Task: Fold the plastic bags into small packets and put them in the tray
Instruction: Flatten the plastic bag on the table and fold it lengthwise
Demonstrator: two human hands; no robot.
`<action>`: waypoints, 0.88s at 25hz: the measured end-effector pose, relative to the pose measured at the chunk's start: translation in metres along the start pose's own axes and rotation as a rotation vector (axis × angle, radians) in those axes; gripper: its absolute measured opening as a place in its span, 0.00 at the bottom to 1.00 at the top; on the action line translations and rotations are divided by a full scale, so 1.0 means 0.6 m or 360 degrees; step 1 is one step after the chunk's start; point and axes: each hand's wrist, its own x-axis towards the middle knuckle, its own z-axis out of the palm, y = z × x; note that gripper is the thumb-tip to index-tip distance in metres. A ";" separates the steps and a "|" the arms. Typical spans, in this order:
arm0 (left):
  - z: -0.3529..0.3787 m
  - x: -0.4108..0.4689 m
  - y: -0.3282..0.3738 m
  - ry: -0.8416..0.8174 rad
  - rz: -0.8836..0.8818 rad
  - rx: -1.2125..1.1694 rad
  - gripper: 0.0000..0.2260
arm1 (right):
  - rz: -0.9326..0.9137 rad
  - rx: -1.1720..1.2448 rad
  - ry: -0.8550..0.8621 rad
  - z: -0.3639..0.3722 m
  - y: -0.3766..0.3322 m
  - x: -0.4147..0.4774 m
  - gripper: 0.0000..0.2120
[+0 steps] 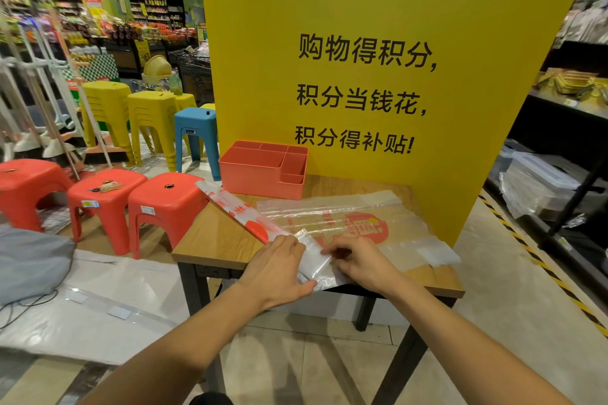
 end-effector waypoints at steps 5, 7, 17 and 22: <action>0.003 -0.022 -0.023 0.0008 -0.0011 0.0039 0.26 | -0.0073 -0.0038 0.0017 0.026 -0.006 0.021 0.13; 0.002 -0.021 -0.039 0.0002 -0.0049 -0.0034 0.30 | -0.0082 -0.0030 0.0021 0.031 -0.011 0.029 0.11; 0.007 -0.028 -0.073 0.0148 0.0009 -0.0159 0.30 | 0.0185 0.0630 0.0142 0.042 -0.041 0.049 0.21; 0.017 -0.027 -0.086 0.0149 -0.0002 0.0026 0.27 | 0.0156 0.0211 0.0026 0.053 -0.060 0.057 0.21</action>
